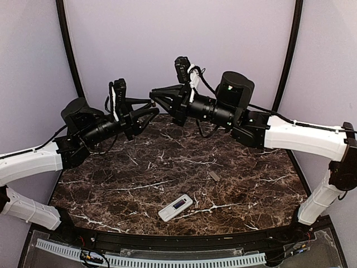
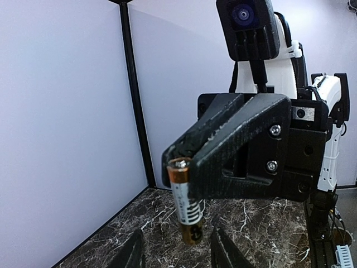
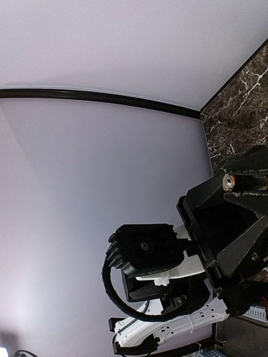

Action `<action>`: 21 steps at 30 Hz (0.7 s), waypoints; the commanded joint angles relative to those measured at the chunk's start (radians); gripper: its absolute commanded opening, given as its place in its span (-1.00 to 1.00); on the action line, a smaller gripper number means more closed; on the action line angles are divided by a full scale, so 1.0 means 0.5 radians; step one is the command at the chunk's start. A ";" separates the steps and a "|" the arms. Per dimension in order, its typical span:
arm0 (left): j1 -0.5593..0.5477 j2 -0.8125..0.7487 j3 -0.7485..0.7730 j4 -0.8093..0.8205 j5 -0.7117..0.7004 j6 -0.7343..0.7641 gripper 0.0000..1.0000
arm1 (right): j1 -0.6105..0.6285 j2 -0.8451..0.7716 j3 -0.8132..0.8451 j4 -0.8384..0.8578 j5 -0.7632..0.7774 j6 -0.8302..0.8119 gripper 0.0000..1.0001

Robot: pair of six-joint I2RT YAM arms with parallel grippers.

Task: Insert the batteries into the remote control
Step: Pass from the right arm to the left

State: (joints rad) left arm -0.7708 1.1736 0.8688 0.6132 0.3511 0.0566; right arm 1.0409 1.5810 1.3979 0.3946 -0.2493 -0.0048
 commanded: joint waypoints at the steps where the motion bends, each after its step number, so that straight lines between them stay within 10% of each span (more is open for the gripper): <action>1: -0.010 -0.002 0.063 0.063 0.037 -0.028 -0.22 | 0.014 0.041 0.006 -0.022 0.053 -0.029 -1.00; 6: -0.012 0.009 0.063 0.068 0.045 -0.042 -0.25 | 0.012 0.044 -0.002 -0.028 0.082 -0.043 -1.00; 17: -0.014 0.004 0.057 0.025 0.006 -0.010 -1.00 | 0.012 0.049 0.056 -0.196 0.078 -0.059 -1.00; 21: -0.012 -0.025 0.059 -0.162 -0.115 0.070 -1.00 | -0.005 0.014 0.256 -0.629 0.171 -0.063 -0.42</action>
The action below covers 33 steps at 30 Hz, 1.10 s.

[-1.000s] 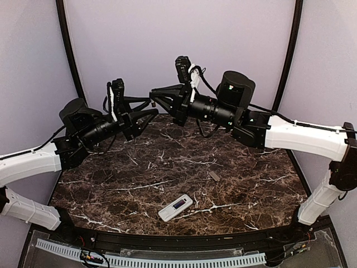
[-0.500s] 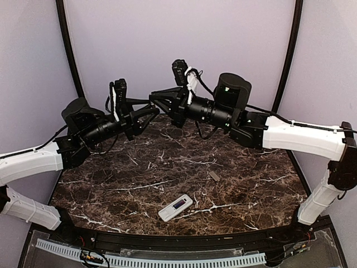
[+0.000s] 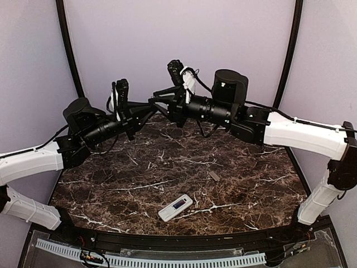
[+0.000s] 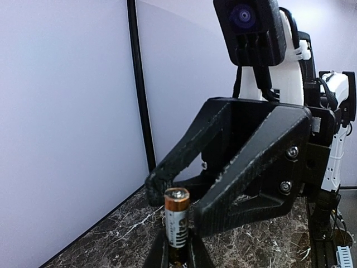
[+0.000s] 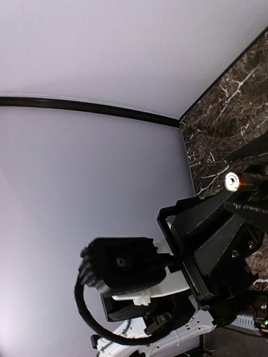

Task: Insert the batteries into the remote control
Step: Pass from the right arm to the left, then pass from the left arm to the right

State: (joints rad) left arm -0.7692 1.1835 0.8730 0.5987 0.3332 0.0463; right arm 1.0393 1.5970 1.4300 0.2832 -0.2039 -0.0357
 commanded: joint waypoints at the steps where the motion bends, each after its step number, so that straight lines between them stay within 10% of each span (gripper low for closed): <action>1: -0.015 -0.055 0.051 -0.177 -0.158 0.138 -1.00 | -0.011 -0.023 0.266 -0.560 0.105 0.010 -0.30; 11: -0.041 -0.105 0.049 -0.483 -0.414 0.440 -1.00 | -0.177 0.223 1.048 -1.918 0.006 0.394 -0.07; 33: -0.042 -0.049 0.069 -0.515 -0.360 0.377 -1.00 | -0.124 0.446 1.114 -1.618 -0.314 0.467 -0.24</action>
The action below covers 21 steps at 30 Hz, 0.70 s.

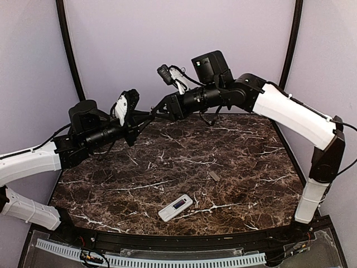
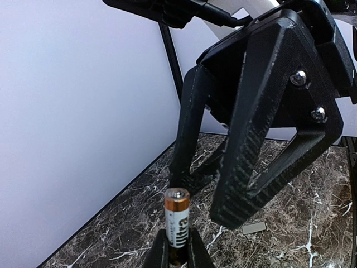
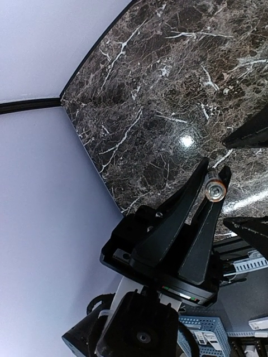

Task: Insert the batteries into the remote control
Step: Pass from the left arm to the right

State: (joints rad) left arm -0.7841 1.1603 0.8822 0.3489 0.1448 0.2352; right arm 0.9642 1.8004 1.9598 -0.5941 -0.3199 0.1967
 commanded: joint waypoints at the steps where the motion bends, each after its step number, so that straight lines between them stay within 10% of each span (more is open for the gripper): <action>1: -0.012 0.000 0.051 -0.015 0.017 -0.001 -1.00 | 0.029 0.048 0.067 0.137 -0.080 0.001 -0.28; 21: -0.012 0.030 0.061 -0.038 0.080 0.002 -1.00 | 0.032 0.105 0.093 0.088 -0.008 -0.033 -0.93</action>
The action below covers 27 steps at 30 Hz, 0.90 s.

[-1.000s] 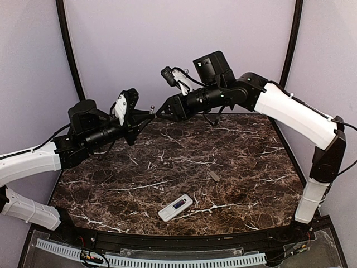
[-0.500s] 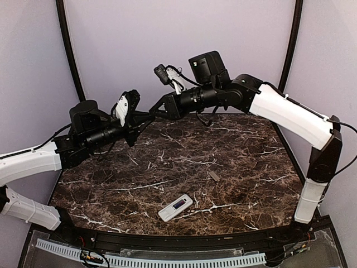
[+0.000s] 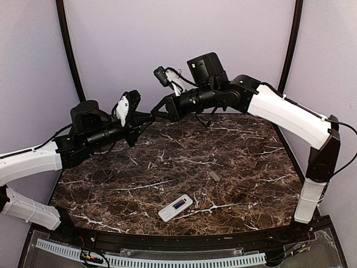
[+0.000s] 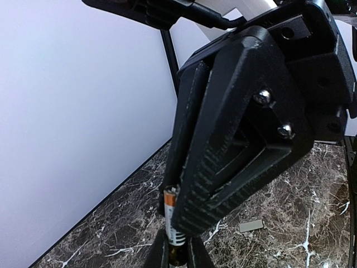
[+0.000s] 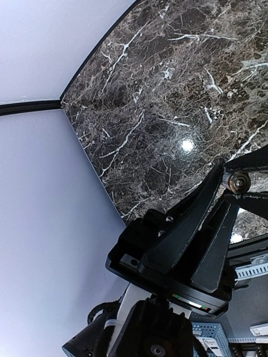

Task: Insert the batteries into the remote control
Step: Pass from the left arm to the right

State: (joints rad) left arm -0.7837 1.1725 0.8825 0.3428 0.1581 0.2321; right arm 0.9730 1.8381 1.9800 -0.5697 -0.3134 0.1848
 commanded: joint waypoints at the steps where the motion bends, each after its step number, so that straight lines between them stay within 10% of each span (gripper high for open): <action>1: -0.013 0.007 0.059 -0.030 0.054 0.008 -1.00 | 0.014 0.032 0.054 0.034 -0.019 -0.015 -1.00; 14: -0.013 0.005 0.029 -0.092 0.057 0.003 -0.94 | -0.017 -0.051 -0.112 0.082 0.015 0.011 -1.00; 19: -0.013 -0.009 0.010 -0.101 0.083 -0.021 0.07 | -0.039 -0.089 -0.183 0.117 0.021 0.036 -1.00; 27: -0.013 -0.102 -0.056 -0.165 0.066 -0.086 0.50 | -0.090 -0.181 -0.312 0.150 0.052 0.071 -1.00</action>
State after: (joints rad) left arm -0.7849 1.1694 0.8799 0.2878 0.1905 0.2195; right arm 0.9478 1.8130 1.8561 -0.5438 -0.2977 0.2012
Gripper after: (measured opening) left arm 0.728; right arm 0.068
